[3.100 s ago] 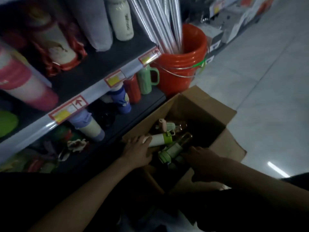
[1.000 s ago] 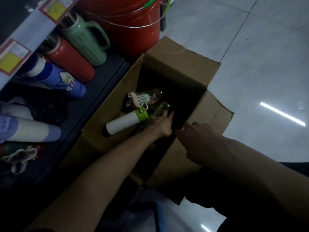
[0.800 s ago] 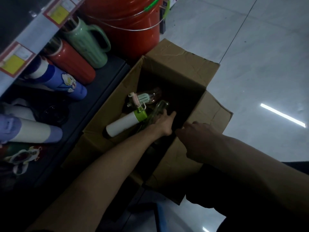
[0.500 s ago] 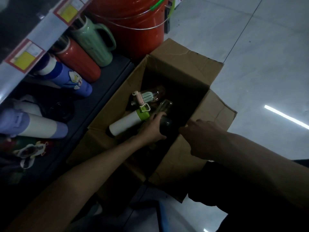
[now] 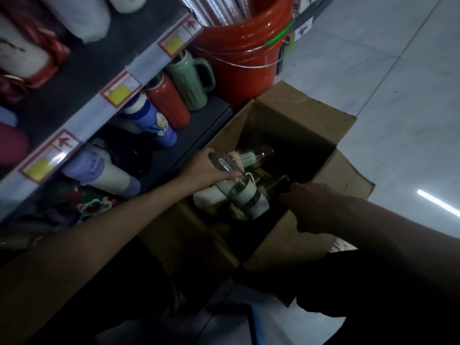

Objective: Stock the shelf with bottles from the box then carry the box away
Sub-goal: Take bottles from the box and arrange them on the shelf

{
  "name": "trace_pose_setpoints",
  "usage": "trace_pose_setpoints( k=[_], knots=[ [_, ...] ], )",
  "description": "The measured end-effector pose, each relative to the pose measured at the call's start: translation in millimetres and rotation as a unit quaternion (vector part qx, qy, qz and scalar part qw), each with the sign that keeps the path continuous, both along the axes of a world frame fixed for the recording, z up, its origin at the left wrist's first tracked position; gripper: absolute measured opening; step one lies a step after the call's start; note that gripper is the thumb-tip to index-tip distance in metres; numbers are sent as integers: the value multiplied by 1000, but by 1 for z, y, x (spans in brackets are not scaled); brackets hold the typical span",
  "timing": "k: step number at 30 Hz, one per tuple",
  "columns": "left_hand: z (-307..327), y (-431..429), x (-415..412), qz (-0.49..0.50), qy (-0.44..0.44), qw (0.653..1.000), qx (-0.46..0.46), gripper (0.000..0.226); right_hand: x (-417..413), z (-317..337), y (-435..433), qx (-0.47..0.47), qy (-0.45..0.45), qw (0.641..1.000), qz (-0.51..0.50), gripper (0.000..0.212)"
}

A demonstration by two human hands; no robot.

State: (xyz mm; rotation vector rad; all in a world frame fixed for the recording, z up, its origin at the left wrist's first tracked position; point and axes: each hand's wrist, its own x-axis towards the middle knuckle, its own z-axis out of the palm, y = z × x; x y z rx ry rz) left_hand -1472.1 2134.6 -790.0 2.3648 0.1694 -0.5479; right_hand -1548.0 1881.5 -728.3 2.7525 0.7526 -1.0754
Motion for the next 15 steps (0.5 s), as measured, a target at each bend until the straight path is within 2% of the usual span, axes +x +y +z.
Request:
trace_pose_setpoints(
  k=[7,10,13,15],
  knots=[
    [87,37,-19,168,-77,974,-134,63,1,11,32,38,4,999,6,64],
    [117,50,-30,240,-58,945,-213,44,-1,20,50,72,17,997,-13,56],
    [132,64,-41,291,-7,902,-318,51,-2,29,67,165,43,982,-76,57],
    [132,69,-48,314,37,862,-396,61,-3,36,77,272,69,948,-152,62]
  ],
)
